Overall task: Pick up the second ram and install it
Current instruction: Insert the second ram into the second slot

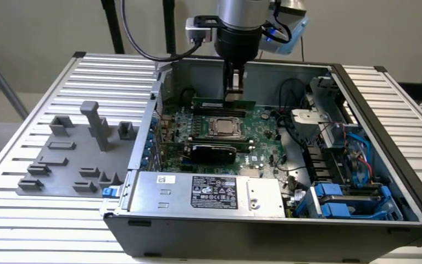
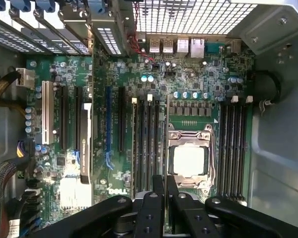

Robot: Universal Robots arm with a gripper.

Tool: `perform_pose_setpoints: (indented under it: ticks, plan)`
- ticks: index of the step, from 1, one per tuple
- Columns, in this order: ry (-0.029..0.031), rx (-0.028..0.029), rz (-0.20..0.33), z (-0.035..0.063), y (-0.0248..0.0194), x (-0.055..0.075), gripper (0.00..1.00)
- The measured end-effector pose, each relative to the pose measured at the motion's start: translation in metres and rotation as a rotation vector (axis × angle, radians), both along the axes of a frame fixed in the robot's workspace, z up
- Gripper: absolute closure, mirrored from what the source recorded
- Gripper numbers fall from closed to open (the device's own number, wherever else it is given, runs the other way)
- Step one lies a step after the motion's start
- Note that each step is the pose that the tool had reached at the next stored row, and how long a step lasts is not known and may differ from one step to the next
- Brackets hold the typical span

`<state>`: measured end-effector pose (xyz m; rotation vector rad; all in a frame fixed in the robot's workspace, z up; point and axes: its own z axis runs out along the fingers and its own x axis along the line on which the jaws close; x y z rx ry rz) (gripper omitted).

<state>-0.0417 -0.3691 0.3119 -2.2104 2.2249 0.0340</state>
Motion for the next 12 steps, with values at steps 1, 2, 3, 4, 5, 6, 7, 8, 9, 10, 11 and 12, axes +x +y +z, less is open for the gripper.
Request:
perform_pose_setpoints:
  ticks: [1, 2, 3, 4, 5, 6, 7, 8, 9, 10, 11, 12]
  plan:
    - [0.0000, 0.0001, 0.000, -0.0018, -0.0006, 0.000, 1.00]
    - [-0.0002, 0.0006, 0.000, -0.0037, -0.0015, 0.000, 1.00]
    - [-0.0004, 0.0013, 0.000, -0.0055, -0.0025, 0.000, 1.00]
    - [-0.0007, 0.0021, 0.000, -0.0073, -0.0035, 0.000, 1.00]
    - [-0.0009, 0.0028, 0.000, -0.0091, -0.0044, 0.000, 1.00]
    - [-0.0011, 0.0033, 0.000, -0.0109, -0.0053, 0.000, 1.00]
    - [-0.0013, 0.0038, 0.000, -0.0128, -0.0064, 0.000, 1.00]
    - [-0.0015, 0.0044, 0.000, -0.0146, -0.0073, 0.000, 1.00]
    - [-0.0016, 0.0048, 0.000, -0.0163, -0.0084, 0.000, 1.00]
    - [-0.0017, 0.0051, 0.000, -0.0183, -0.0096, 0.000, 1.00]
    - [-0.0017, 0.0053, -0.001, -0.0201, -0.0105, 0.000, 1.00]
    - [-0.0017, 0.0053, -0.001, -0.0219, -0.0110, 0.000, 1.00]
